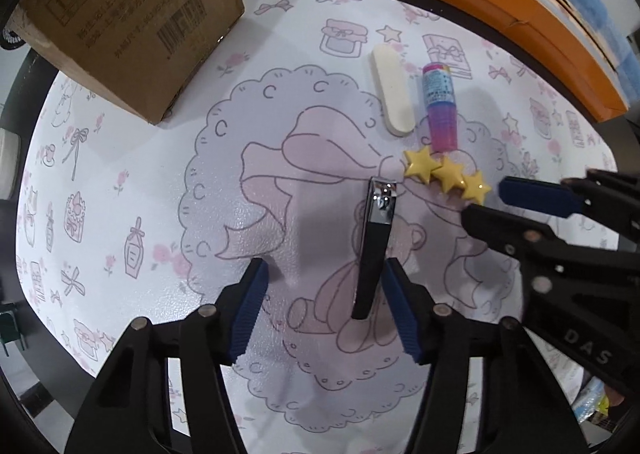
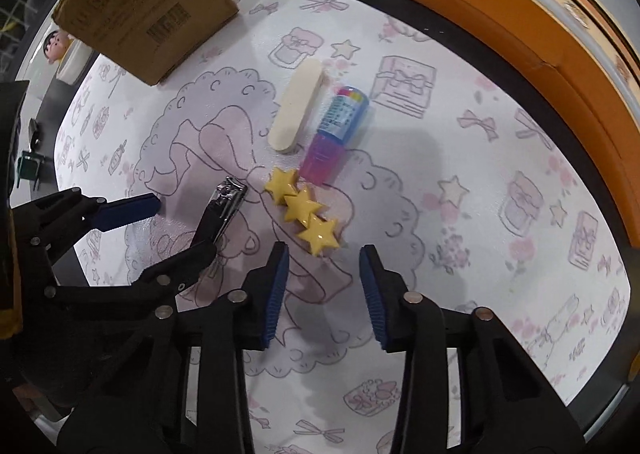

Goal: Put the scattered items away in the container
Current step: 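Close the left gripper on the black nail clipper while the right gripper grasps the yellow star strip, then lift and carry the clipper with the left tool while the right tool carries the stars toward the box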

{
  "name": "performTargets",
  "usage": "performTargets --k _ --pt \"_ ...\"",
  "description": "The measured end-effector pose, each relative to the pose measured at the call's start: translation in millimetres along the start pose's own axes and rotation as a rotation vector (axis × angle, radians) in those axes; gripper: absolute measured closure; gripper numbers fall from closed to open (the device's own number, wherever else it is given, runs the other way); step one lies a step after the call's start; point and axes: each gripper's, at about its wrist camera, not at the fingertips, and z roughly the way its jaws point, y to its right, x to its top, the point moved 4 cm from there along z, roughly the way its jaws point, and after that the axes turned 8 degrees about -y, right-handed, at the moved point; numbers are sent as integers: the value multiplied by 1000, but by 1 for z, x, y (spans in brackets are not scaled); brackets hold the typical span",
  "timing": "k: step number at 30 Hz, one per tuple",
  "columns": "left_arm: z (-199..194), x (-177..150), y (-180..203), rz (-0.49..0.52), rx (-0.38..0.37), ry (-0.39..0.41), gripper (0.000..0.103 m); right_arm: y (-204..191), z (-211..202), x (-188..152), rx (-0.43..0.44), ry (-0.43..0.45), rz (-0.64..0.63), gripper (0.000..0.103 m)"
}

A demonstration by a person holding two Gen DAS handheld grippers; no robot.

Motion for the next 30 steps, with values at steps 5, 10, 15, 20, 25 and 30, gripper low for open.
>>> performTargets --k 5,10,15,20,25,30 --pt "0 -5 6 21 37 19 47 -19 5 8 -53 0 -74 65" --pt "-3 -7 2 7 11 18 83 -21 3 10 -72 -8 -52 82" --pt "-3 -9 -5 -28 -122 -22 92 -15 1 2 5 -9 36 82" --pt "-3 -15 -6 -26 -167 -58 93 -13 -1 -9 32 -17 95 82" --pt "-8 -26 1 36 -168 -81 93 -7 -10 -13 41 -9 149 82" --pt "-30 -30 4 107 -156 -79 93 -17 -29 -29 58 26 228 82"
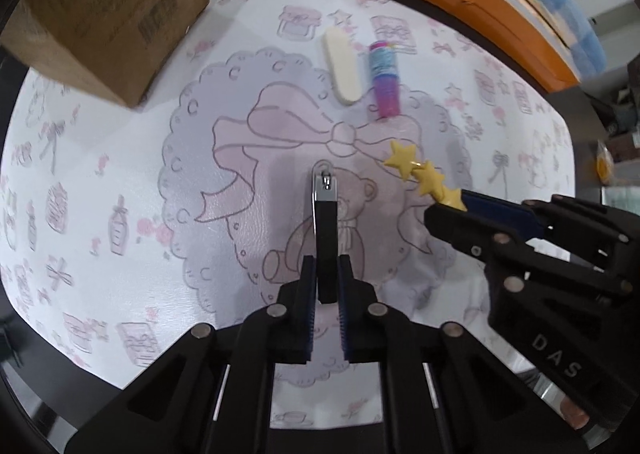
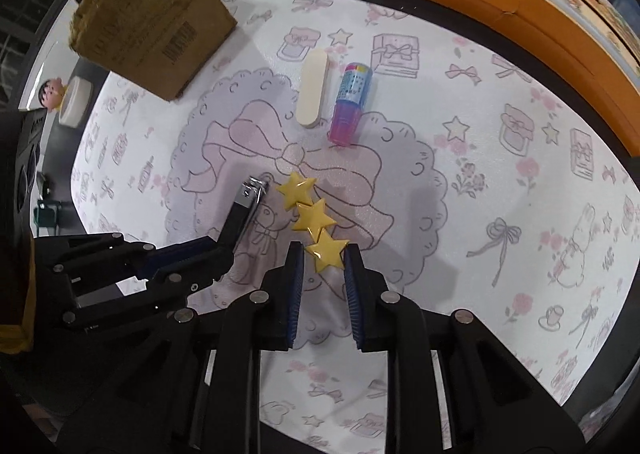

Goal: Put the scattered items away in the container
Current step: 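Lift and carry the clipper with the left tool while the right tool carries the stars toward the box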

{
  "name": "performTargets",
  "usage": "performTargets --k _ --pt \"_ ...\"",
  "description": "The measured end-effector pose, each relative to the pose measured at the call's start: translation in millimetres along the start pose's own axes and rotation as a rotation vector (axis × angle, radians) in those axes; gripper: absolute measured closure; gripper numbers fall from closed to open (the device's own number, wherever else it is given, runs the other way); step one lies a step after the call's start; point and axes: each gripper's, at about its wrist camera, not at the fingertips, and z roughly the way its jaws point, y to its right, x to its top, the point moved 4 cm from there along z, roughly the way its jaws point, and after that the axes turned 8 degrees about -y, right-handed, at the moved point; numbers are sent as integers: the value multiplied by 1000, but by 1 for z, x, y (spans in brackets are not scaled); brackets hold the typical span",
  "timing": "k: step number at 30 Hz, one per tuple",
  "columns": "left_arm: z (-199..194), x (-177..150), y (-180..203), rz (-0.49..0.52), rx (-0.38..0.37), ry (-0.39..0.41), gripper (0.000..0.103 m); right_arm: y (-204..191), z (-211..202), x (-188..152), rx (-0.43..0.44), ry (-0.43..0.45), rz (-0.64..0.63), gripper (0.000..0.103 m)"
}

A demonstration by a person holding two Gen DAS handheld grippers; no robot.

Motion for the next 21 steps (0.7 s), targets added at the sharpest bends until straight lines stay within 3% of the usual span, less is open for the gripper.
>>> performTargets --k 11,21 --pt "-48 24 -10 120 22 22 95 -30 -50 -19 5 72 151 82" --pt "-100 9 -46 205 18 16 102 -63 -79 -37 23 116 297 82"
